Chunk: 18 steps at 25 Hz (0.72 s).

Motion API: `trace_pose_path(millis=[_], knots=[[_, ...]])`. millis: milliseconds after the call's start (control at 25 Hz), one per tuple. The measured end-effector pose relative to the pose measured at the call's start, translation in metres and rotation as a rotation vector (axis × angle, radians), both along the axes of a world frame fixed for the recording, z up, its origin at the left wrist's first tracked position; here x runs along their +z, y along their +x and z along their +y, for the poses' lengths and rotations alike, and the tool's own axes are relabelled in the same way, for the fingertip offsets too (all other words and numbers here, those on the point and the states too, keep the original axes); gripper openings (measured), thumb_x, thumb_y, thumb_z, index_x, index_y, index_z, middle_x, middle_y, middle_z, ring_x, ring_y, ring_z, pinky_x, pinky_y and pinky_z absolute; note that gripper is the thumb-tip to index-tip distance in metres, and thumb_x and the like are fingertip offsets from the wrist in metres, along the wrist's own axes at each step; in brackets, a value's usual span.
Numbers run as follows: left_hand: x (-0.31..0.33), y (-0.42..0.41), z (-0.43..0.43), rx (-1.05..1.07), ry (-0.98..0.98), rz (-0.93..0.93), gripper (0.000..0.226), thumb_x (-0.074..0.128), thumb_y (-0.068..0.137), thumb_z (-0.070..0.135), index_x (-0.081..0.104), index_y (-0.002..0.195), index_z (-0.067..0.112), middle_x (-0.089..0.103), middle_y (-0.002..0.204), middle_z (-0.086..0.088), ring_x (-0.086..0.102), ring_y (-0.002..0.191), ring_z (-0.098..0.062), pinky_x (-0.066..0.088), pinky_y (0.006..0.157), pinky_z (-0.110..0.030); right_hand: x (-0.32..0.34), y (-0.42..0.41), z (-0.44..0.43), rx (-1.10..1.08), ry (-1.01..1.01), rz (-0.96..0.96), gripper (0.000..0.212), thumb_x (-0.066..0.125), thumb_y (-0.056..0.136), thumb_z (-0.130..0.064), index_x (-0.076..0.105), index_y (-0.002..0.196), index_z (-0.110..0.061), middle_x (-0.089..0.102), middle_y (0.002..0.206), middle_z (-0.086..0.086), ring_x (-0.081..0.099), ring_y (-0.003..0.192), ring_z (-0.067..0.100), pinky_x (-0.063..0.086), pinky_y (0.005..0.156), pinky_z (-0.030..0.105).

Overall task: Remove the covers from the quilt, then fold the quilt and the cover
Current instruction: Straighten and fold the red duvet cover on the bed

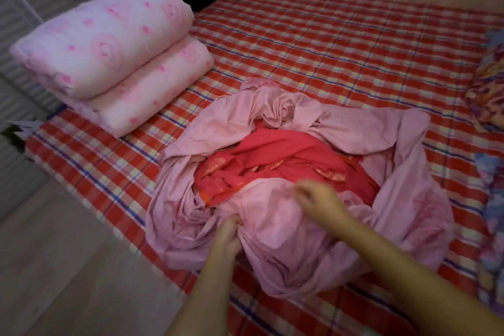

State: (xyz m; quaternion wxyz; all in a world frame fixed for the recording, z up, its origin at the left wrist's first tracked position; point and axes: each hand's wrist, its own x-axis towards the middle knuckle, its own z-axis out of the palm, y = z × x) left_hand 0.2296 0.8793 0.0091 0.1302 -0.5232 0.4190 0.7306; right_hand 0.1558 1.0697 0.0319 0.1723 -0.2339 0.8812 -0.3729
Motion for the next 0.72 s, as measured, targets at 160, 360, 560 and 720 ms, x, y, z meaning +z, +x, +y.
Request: trace_pose_path(millis=[160,360,560,720], knots=[[-0.004,0.031,-0.029,-0.086,0.103,0.002,0.035,0.037,0.082,-0.011,0.065,0.104,-0.008,0.069,0.089,-0.024,0.064,0.089,-0.035,0.055,0.077,-0.046,-0.016,-0.084,-0.025,-0.128,0.234,0.137,0.051,0.070,0.076,-0.011,0.056,0.126,-0.011,0.059,0.127,0.014,0.057,0.116,0.029,0.040,0.098,0.034],[-0.033,0.057,-0.047,0.182,0.096,-0.168,0.053,0.063,0.079,0.045,0.061,0.111,0.004,0.063,0.115,-0.016,0.052,0.113,-0.035,0.035,0.100,-0.054,-0.080,-0.065,-0.041,0.180,0.771,-0.125,0.111,0.069,0.078,-0.039,-0.014,0.149,-0.024,0.029,0.146,0.030,0.042,0.130,0.038,0.038,0.105,0.041],[-0.028,0.038,-0.004,0.020,0.181,-0.065,0.053,0.048,0.089,0.056,0.068,0.105,0.009,0.069,0.091,-0.017,0.064,0.078,-0.031,0.049,0.072,-0.038,-0.083,-0.041,-0.057,-0.055,0.701,-0.067,0.043,0.059,0.086,-0.021,0.054,0.124,-0.003,0.058,0.127,0.015,0.056,0.118,0.028,0.045,0.093,0.033],[-0.041,0.030,0.031,0.259,-0.068,-0.081,0.027,0.047,0.094,0.014,0.060,0.071,0.009,0.058,0.063,-0.008,0.056,0.060,-0.024,0.045,0.055,-0.034,-0.039,-0.013,-0.053,-0.192,0.388,-0.572,0.011,0.064,0.073,-0.012,0.066,0.074,-0.001,0.066,0.065,0.009,0.063,0.057,0.021,0.047,0.057,0.029]])
